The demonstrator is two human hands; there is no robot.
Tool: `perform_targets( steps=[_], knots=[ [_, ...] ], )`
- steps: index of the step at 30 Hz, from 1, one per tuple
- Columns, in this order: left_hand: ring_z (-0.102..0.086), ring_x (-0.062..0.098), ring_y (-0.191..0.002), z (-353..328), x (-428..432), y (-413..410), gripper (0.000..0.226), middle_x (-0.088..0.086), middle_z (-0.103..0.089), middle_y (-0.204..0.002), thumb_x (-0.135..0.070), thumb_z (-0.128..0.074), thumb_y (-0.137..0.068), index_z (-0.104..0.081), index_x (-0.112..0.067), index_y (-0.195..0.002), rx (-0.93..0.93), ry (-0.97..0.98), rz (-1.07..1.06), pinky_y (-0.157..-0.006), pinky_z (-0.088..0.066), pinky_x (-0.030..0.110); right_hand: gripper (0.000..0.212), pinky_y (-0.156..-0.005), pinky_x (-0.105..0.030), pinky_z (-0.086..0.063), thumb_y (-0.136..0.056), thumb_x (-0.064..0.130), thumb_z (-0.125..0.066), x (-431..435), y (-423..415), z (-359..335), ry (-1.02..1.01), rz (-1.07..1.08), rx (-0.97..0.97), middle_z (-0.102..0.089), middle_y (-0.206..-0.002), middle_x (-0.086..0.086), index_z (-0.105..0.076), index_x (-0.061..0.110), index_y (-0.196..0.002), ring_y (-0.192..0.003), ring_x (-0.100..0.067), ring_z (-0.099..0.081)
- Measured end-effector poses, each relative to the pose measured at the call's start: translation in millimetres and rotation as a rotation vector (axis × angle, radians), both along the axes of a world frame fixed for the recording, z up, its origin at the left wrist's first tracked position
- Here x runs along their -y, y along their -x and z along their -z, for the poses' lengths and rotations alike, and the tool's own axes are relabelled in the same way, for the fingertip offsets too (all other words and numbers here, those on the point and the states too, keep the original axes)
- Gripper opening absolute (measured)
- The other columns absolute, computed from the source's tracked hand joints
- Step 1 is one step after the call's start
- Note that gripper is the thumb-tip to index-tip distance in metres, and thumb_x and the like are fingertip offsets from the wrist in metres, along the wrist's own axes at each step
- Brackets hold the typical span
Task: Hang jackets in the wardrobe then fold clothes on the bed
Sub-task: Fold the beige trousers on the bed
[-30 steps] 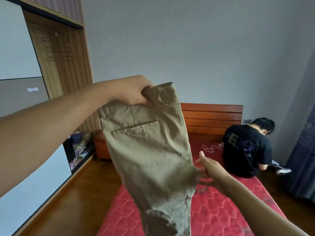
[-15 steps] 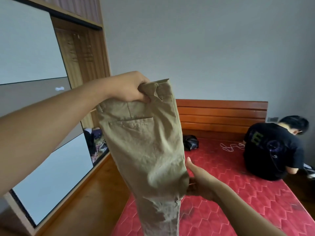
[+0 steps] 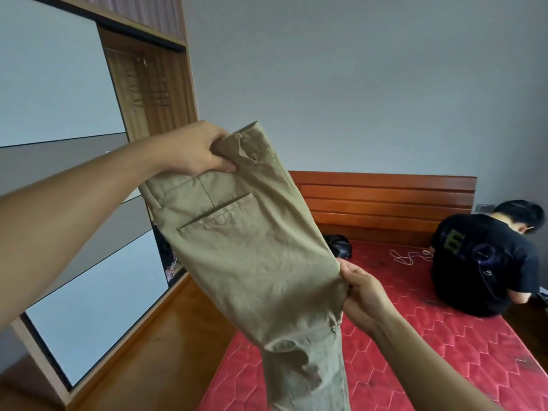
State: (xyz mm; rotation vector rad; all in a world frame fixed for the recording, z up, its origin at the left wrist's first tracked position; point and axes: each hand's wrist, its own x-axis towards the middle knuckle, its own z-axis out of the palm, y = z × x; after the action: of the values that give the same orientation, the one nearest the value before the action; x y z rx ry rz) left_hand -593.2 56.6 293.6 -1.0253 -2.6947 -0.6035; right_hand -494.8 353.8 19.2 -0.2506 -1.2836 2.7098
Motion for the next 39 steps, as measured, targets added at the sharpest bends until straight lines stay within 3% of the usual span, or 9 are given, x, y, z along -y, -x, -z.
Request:
perform_targets(
  steps=[4,8,11,15,18,26,31,35,39],
  knots=[
    [-0.066,0.001,-0.095,-0.6,0.6,3.8,0.025,-0.007,-0.075,-0.104,-0.016,-0.080,-0.086,-0.073,-0.018,-0.110,0.009,-0.048,-0.003,-0.081,-0.049,0.010,0.015,-0.081,-0.045,-0.057,-0.093,0.013,-0.069,-11.2,-5.9,-14.2,-0.446,0.009,-0.039,-0.076,-0.099,-0.018,-0.077,0.007,-0.103,-0.090,-0.031,-0.072],
    [-0.068,0.004,-0.096,-4.3,-5.5,3.6,0.024,-0.009,-0.075,-0.102,-0.018,-0.080,-0.085,-0.073,-0.021,-0.108,0.017,-0.064,0.002,-0.085,-0.053,0.020,0.014,-0.070,-0.033,-0.050,-0.085,0.016,-0.080,-34.6,-9.1,-18.1,-0.961,0.188,0.021,-0.069,-0.078,-0.007,-0.071,0.007,-0.080,-0.075,-0.020,-0.065],
    [-0.069,0.004,-0.094,-5.5,-18.1,-1.3,0.022,-0.011,-0.076,-0.100,-0.019,-0.081,-0.085,-0.075,-0.023,-0.106,0.028,-0.047,0.038,-0.084,-0.051,0.021,0.015,-0.070,-0.026,-0.048,-0.080,0.008,-0.081,-45.0,-13.6,-37.7,-1.158,0.080,0.041,-0.070,-0.096,-0.010,-0.069,0.010,-0.089,-0.083,-0.016,-0.065],
    [-0.068,-0.003,-0.080,-1.2,-50.6,-16.0,0.012,-0.016,-0.075,-0.085,-0.019,-0.080,-0.085,-0.073,-0.028,-0.088,0.009,0.026,0.126,-0.071,-0.049,0.018,0.052,-0.092,-0.036,-0.057,-0.078,0.016,-0.087,-15.6,-17.1,-107.8,-0.983,-0.123,-0.230,-0.072,-0.118,-0.006,-0.061,0.016,-0.122,-0.109,-0.020,-0.070],
    [-0.065,-0.001,-0.073,5.1,-76.4,-24.0,0.009,-0.011,-0.073,-0.082,-0.022,-0.080,-0.085,-0.071,-0.025,-0.085,-0.012,0.120,0.168,-0.065,-0.047,0.019,0.044,-0.093,-0.048,-0.058,-0.082,0.018,-0.084,4.0,-6.1,-154.9,-0.993,-0.104,-0.401,-0.074,-0.116,-0.014,-0.065,0.015,-0.121,-0.110,-0.032,-0.070],
    [-0.071,0.012,-0.085,-14.1,-66.4,-21.1,0.009,-0.007,-0.076,-0.088,-0.023,-0.080,-0.084,-0.076,-0.023,-0.093,-0.056,0.149,0.142,-0.078,-0.054,0.034,0.018,-0.071,-0.027,-0.056,-0.091,0.005,-0.070,-22.6,-7.0,-51.4,-1.412,-0.429,-0.061,-0.075,-0.078,0.006,-0.078,0.021,-0.092,-0.071,-0.006,-0.066],
    [-0.071,0.007,-0.085,-16.7,-62.2,-21.4,0.012,-0.010,-0.076,-0.089,-0.023,-0.079,-0.085,-0.076,-0.023,-0.097,-0.051,0.185,0.143,-0.077,-0.053,0.029,0.038,-0.096,-0.033,-0.056,-0.084,0.018,-0.081,-19.6,-6.6,-41.5,-1.247,-0.448,-0.077,-0.076,-0.112,0.001,-0.070,0.018,-0.121,-0.106,-0.019,-0.072],
    [-0.071,0.007,-0.085,-16.4,-55.2,-23.2,0.011,-0.010,-0.076,-0.089,-0.022,-0.079,-0.085,-0.076,-0.024,-0.096,-0.029,0.176,0.153,-0.078,-0.054,0.030,0.013,-0.074,-0.029,-0.055,-0.087,0.006,-0.075,-17.6,-4.0,-32.6,-1.420,-0.372,-0.060,-0.076,-0.089,-0.008,-0.076,0.014,-0.097,-0.081,-0.019,-0.072],
    [-0.070,0.001,-0.081,-8.7,-50.4,-27.3,0.010,-0.013,-0.076,-0.088,-0.020,-0.079,-0.086,-0.076,-0.025,-0.094,0.015,0.169,0.174,-0.069,-0.050,0.016,0.020,-0.084,-0.037,-0.058,-0.084,0.021,-0.082,-10.1,-14.3,-70.2,-1.497,-0.355,-0.148,-0.076,-0.092,0.007,-0.072,0.028,-0.100,-0.088,-0.011,-0.072]
  ],
)
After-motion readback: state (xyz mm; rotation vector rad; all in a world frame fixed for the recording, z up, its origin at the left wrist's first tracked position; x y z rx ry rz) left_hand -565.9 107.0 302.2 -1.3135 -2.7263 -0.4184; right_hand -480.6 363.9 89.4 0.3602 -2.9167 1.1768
